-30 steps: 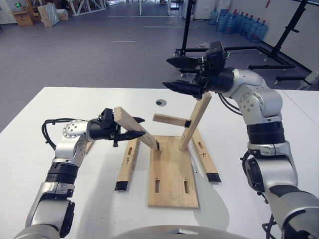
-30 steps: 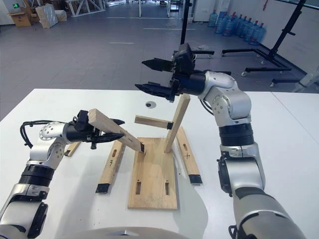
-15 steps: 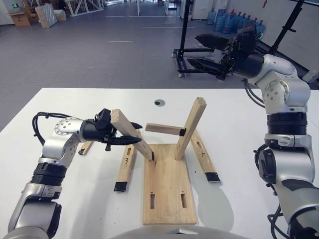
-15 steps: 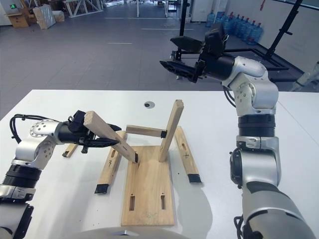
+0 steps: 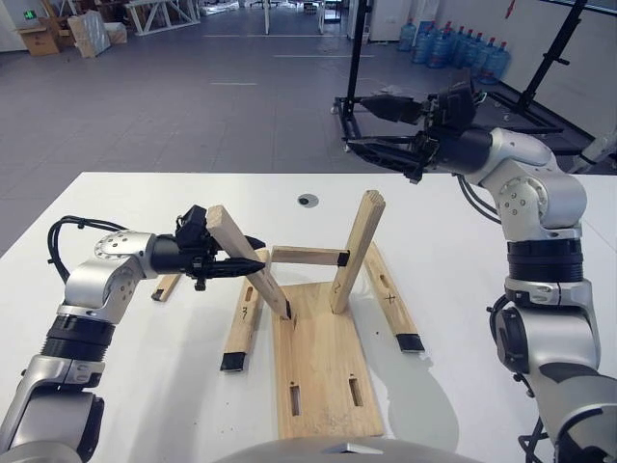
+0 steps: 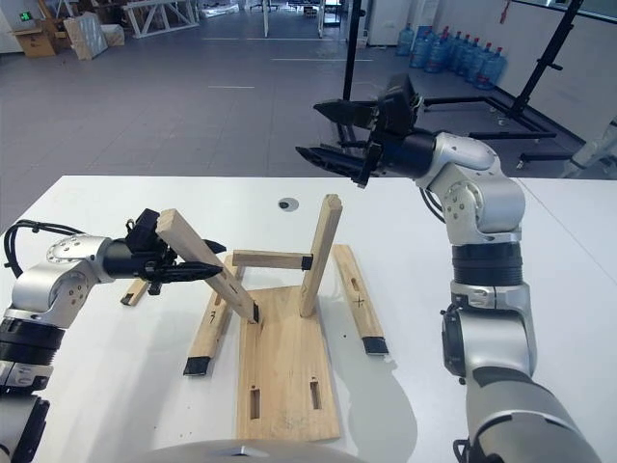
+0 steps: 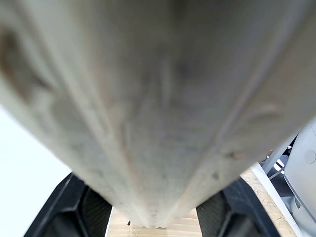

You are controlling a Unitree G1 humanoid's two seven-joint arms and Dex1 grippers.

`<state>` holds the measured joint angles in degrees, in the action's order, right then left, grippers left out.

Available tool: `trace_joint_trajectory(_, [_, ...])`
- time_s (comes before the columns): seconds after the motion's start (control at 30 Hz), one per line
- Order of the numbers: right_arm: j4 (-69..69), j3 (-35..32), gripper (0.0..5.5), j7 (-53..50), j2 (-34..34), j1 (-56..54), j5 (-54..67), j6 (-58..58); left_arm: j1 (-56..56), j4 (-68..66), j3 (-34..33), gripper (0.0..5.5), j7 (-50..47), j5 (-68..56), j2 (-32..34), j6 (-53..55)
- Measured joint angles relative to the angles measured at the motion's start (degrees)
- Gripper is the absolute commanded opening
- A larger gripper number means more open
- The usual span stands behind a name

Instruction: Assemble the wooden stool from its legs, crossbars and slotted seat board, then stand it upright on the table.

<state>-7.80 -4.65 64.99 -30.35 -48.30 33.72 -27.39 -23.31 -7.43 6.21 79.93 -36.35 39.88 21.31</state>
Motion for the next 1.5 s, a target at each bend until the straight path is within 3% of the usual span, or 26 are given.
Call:
trace_joint_trajectory(0.2, [6.1,1.7,4.50,-1.5,0.6,0.4,-0.5,0.1,-4.2,-3.3,3.4,2.03,0.5,0.1,0.0,0.0])
trace_joint_trajectory(0.57, [20.8,15.5,4.50,-8.6,2.4,8.5,-15.1,8.3,-10.4,-8.1,9.2,2.03,0.7,0.8,-0.6,0.6])
trace_joint_trajectory(0.83, [21.8,21.5,4.50,-13.3,1.9,11.6,-27.6,12.7,-12.9,-8.9,13.4,2.03,-0.3,3.2,-2.6,0.5])
trace_joint_trajectory(1.5, [21.5,29.8,4.50,-13.9,-4.2,12.5,-44.5,23.3,-13.3,-10.9,14.4,2.03,-0.6,3.3,-3.4,-0.7])
